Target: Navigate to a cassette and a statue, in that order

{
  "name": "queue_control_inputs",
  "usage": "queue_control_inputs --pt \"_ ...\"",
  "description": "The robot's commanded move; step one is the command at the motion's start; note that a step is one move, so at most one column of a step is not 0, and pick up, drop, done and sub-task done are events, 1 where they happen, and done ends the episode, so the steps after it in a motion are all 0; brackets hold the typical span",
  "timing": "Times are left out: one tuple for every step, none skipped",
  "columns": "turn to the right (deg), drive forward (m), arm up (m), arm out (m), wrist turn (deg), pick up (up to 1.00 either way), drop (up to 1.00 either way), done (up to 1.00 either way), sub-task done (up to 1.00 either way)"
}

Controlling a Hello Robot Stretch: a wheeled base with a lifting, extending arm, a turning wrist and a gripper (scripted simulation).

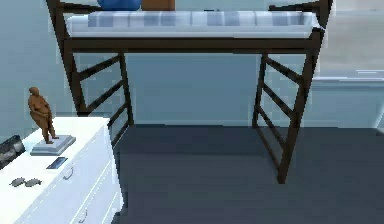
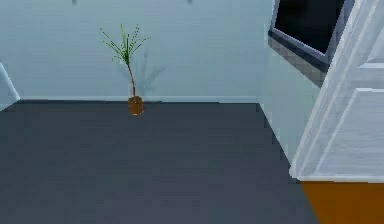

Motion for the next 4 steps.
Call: queue_control_inputs --pt "-6.0 0.00 0.00 0.00 0.0 0.00 0.00 0.00 0.00" --pt "0.0 0.30 0.00 0.00 0.0 0.00 0.00 0.00 0.00" --pt "-45.0 0.00 0.00 0.00 0.0 0.00 0.00 0.00 0.00" --pt "0.0 0.00 0.00 0.00 0.0 0.00 0.00 0.00 1.00"
